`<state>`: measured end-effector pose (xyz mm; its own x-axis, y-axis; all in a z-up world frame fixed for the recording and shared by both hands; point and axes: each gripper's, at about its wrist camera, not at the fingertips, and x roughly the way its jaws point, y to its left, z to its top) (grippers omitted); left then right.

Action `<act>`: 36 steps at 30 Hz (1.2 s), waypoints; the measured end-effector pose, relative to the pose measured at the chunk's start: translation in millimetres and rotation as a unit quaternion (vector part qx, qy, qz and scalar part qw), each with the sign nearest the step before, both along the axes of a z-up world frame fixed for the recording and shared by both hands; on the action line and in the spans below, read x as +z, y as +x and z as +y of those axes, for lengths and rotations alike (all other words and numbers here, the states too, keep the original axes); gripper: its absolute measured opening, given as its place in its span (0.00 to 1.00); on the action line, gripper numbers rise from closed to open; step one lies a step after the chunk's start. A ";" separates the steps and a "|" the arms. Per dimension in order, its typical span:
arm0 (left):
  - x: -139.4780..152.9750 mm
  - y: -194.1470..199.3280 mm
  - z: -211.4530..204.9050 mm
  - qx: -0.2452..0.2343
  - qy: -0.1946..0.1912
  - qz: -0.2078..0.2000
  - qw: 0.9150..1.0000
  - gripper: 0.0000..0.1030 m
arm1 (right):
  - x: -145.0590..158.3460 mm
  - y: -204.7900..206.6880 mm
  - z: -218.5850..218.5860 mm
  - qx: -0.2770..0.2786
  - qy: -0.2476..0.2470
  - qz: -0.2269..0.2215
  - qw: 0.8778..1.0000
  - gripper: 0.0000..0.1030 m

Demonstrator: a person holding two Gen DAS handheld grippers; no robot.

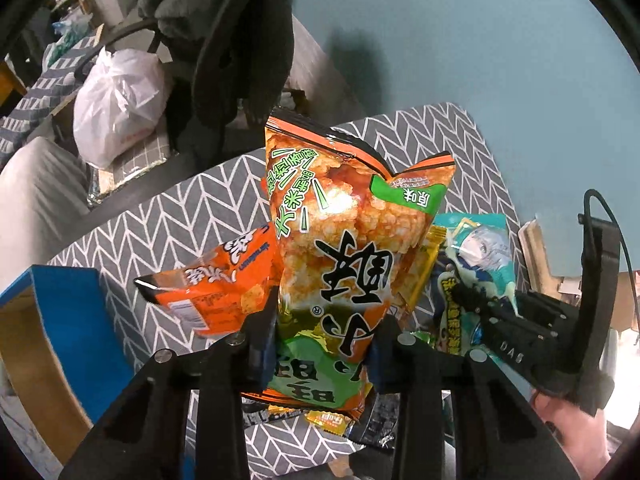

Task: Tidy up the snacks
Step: 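Carry both bags into the box and open both grippers to drop them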

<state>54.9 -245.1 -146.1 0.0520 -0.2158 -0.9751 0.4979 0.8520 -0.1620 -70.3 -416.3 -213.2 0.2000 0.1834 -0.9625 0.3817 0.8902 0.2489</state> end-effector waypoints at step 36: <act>64.6 -37.5 151.4 0.092 0.003 -0.080 0.993 0.34 | 121.5 21.7 116.0 0.182 -0.020 -0.116 0.976 0.22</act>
<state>17.4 -93.7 -81.5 0.2445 -0.1817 -0.9525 0.3533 0.9315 -0.0870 -48.5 -300.2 -91.7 0.3428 0.2460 -0.9066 -0.0238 0.9671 0.2534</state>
